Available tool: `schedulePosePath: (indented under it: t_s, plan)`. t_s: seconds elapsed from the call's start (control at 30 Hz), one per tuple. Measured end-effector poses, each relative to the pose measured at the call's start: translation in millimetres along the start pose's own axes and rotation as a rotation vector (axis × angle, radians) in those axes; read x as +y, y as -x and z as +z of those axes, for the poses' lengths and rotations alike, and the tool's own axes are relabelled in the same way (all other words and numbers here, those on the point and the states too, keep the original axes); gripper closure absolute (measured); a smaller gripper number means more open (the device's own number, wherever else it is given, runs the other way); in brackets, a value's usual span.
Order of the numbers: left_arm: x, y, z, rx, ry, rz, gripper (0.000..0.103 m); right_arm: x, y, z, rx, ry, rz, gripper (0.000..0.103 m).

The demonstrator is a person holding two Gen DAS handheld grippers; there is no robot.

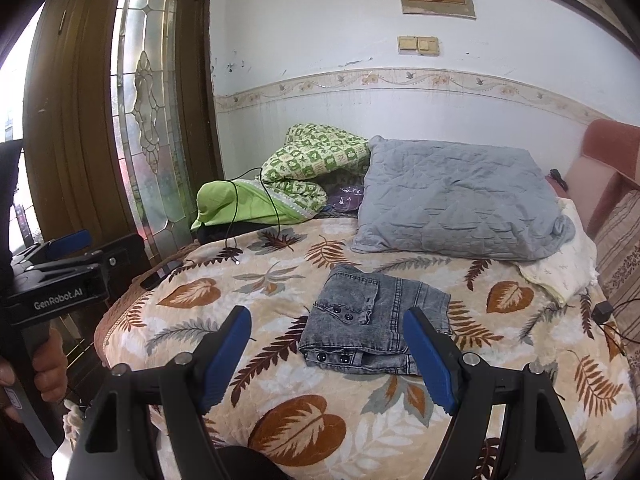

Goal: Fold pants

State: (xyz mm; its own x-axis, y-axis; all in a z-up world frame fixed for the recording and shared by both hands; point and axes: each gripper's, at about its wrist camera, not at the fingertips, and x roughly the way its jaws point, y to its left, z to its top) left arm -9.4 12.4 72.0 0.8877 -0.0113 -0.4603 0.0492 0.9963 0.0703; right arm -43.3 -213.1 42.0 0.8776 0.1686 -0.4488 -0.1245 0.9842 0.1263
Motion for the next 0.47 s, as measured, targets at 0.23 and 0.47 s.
schedulePosePath:
  t_s: [0.23,0.47]
  plan:
    - [-7.8,-4.1,2.7,0.0,-0.025,-0.023,0.002,-6.0,-7.1,1.9,0.008,-0.018,0.002,0.022]
    - [-17.6,-22.3,6.1,0.021,-0.043,-0.046,0.002,-17.4,-30.1,1.5,0.028,-0.07,0.038,0.022]
